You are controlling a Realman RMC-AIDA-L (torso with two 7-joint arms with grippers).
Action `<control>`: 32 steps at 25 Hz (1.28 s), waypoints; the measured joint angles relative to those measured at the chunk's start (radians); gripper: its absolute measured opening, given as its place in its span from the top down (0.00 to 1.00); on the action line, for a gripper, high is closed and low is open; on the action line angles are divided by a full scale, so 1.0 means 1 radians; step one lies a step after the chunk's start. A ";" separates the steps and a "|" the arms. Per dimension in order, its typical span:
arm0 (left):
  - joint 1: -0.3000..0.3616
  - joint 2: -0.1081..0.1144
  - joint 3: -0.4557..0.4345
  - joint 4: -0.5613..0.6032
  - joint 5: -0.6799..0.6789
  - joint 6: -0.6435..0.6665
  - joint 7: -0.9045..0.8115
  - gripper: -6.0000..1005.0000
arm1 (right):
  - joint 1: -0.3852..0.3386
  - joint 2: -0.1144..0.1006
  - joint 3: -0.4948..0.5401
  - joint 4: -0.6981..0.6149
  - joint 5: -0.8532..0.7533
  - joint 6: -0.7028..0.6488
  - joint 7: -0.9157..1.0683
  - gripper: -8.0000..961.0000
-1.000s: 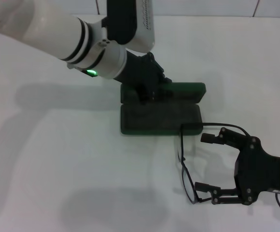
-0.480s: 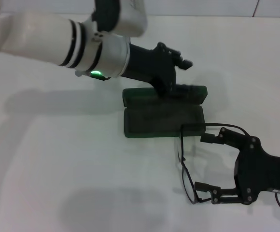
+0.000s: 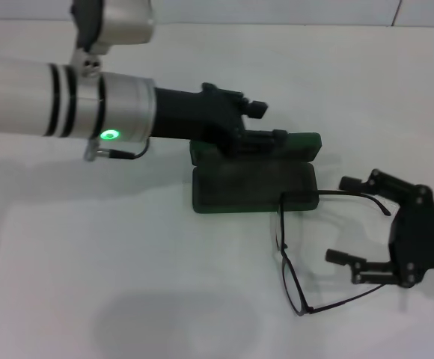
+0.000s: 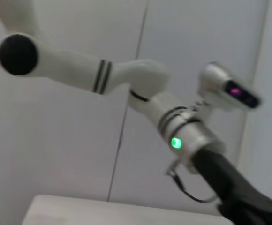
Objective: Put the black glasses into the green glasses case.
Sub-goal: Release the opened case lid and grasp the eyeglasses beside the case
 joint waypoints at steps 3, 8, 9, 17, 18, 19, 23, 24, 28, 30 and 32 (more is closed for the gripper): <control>0.054 -0.003 -0.041 0.040 -0.020 0.018 0.008 0.43 | -0.002 -0.019 0.003 -0.044 -0.018 0.011 0.016 0.09; 0.097 -0.005 -0.155 -0.023 -0.178 0.013 0.128 0.43 | 0.007 -0.045 0.006 -0.273 -0.139 0.056 0.193 0.09; 0.098 -0.005 -0.172 -0.042 -0.206 0.013 0.150 0.43 | 0.008 -0.046 0.006 -0.335 -0.179 0.076 0.239 0.09; 0.084 0.001 -0.292 -0.225 -0.344 0.025 0.315 0.43 | 0.098 -0.002 0.007 -0.778 -0.655 0.162 0.510 0.10; 0.088 -0.002 -0.293 -0.230 -0.345 0.030 0.326 0.43 | 0.115 0.004 0.007 -0.806 -0.704 0.162 0.524 0.10; 0.090 -0.003 -0.294 -0.235 -0.347 0.035 0.334 0.43 | 0.135 0.013 0.006 -0.832 -0.751 0.161 0.531 0.10; 0.089 -0.005 -0.292 -0.269 -0.351 0.054 0.356 0.43 | 0.198 0.040 -0.040 -0.897 -0.896 0.161 0.537 0.10; 0.085 -0.006 -0.292 -0.281 -0.355 0.057 0.359 0.43 | 0.210 0.041 -0.067 -0.905 -0.911 0.163 0.537 0.10; 0.079 -0.004 -0.295 -0.304 -0.387 0.060 0.375 0.43 | 0.256 0.040 -0.167 -0.931 -0.952 0.167 0.537 0.10; 0.078 -0.003 -0.295 -0.306 -0.400 0.060 0.385 0.43 | 0.273 0.043 -0.205 -0.952 -0.990 0.169 0.537 0.10; 0.074 -0.002 -0.295 -0.306 -0.402 0.060 0.388 0.43 | 0.301 0.045 -0.258 -0.963 -1.032 0.171 0.543 0.10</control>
